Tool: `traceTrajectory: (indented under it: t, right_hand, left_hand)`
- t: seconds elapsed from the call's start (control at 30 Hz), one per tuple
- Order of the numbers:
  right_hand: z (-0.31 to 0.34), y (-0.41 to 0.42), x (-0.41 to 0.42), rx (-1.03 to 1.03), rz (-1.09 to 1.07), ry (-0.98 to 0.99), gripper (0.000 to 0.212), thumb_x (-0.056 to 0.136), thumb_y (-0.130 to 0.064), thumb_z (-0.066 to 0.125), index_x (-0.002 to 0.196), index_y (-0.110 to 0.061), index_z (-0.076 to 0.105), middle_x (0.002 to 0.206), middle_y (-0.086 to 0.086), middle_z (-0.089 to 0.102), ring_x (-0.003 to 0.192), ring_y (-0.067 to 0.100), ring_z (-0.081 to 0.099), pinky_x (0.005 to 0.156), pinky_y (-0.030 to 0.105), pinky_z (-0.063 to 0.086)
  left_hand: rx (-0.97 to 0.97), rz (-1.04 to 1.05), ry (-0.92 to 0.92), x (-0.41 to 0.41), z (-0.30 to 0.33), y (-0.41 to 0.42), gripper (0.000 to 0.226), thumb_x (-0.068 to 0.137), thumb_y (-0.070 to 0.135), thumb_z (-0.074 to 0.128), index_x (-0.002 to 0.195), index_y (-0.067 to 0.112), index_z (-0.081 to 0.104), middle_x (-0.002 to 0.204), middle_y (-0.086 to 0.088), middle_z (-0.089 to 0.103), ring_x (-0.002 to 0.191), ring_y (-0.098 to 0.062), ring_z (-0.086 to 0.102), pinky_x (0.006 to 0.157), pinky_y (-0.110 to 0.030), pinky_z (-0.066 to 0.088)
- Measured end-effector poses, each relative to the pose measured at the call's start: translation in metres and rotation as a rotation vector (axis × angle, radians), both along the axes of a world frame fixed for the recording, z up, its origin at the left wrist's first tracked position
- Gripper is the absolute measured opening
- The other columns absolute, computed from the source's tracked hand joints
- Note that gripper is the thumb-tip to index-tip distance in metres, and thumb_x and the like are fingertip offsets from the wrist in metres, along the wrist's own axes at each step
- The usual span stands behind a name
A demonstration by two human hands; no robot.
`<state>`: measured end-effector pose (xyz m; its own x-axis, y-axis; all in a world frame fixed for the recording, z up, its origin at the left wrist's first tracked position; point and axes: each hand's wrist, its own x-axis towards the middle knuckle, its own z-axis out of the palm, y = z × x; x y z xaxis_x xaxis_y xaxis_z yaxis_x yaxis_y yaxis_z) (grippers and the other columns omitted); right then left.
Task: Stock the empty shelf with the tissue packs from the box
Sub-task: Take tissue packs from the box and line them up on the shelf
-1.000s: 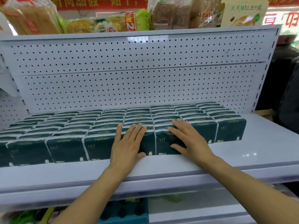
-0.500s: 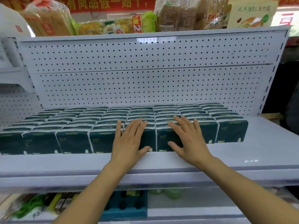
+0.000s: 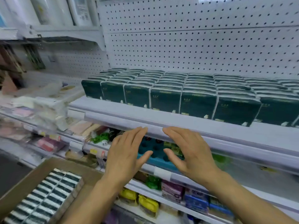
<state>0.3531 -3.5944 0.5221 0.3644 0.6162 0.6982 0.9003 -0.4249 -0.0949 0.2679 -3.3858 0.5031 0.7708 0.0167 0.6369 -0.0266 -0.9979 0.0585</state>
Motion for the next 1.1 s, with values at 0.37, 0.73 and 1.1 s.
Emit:
traceTrajectory:
  t: [0.37, 0.73, 1.1]
  right_hand:
    - [-0.083, 0.186, -0.071, -0.275, 0.101, 0.382, 0.050, 0.096, -0.043, 0.049, 0.142, -0.025, 0.043, 0.134, 0.001, 0.054, 0.120, 0.025, 0.052, 0.087, 0.041, 0.047]
    - [-0.215, 0.349, -0.155, -0.573, 0.116, 0.743, 0.044, 0.096, -0.036, 0.051, 0.139, -0.023, 0.049, 0.136, 0.002, 0.054, 0.123, 0.024, 0.051, 0.093, 0.038, 0.048]
    - [-0.351, 0.406, -0.205, -1.128, 0.134, 0.990, 0.019, 0.096, -0.022, 0.047, 0.100, -0.007, 0.057, 0.110, 0.014, 0.064, 0.090, 0.024, 0.057, 0.071, 0.031, 0.045]
  left_hand:
    - [-0.044, 0.244, 0.429, -0.124, -0.085, 0.178, 0.072, 0.077, 0.052, 0.074, 0.137, 0.019, 0.049, 0.111, -0.003, 0.065, 0.099, -0.028, 0.064, 0.079, -0.040, 0.051]
    - [-0.189, 0.134, 0.956, -0.189, -0.213, 0.361, 0.067, 0.088, 0.052, 0.058, 0.145, 0.021, 0.041, 0.132, -0.005, 0.057, 0.121, -0.028, 0.053, 0.095, -0.040, 0.046]
    - [0.049, -0.092, 1.412, -0.204, -0.348, 0.404, 0.061, 0.088, 0.034, 0.064, 0.142, 0.017, 0.042, 0.144, -0.005, 0.043, 0.131, -0.027, 0.041, 0.108, -0.041, 0.034]
